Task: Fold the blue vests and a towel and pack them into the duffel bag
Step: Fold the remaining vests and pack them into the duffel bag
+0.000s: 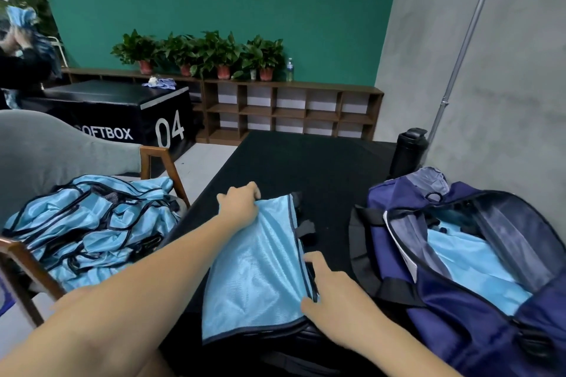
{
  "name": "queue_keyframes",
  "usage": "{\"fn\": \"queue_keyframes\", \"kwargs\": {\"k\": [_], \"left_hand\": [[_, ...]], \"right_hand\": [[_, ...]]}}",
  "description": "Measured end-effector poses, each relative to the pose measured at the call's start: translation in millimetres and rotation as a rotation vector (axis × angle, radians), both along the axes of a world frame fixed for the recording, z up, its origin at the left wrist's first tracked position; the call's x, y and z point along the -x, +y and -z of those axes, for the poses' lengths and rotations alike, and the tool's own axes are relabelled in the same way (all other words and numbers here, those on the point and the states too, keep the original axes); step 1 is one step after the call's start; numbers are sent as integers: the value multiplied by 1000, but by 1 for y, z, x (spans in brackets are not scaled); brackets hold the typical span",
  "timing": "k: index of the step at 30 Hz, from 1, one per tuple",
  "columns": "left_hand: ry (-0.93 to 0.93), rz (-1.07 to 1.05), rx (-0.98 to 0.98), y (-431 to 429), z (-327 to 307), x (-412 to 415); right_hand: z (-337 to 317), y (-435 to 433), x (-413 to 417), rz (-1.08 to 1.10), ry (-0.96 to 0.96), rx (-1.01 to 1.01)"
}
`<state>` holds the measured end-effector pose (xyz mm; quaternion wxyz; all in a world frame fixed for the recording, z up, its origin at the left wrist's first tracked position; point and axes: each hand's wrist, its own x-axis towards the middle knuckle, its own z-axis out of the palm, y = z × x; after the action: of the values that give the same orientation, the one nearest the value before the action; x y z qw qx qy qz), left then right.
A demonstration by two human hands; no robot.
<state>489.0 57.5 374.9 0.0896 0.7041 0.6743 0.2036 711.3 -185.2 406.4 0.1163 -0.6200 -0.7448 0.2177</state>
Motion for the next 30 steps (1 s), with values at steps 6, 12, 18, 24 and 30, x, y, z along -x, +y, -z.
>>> {"fn": "queue_keyframes", "kwargs": {"k": [6,12,18,24,30], "left_hand": [[-3,140,-87,-2,3,-35],[-27,316,-188,-55,-6,1],[-3,551,-262,-159,-1,40],[75,702,-241,-226,13,62],[230,710,-220,-228,34,74]], "right_hand": [[1,-16,-16,6,-175,-146],[24,-8,-33,-126,-186,-490],[36,2,-34,-413,-169,-595],[32,6,-34,-465,-223,-453],[38,2,-37,-518,-259,-550]]}}
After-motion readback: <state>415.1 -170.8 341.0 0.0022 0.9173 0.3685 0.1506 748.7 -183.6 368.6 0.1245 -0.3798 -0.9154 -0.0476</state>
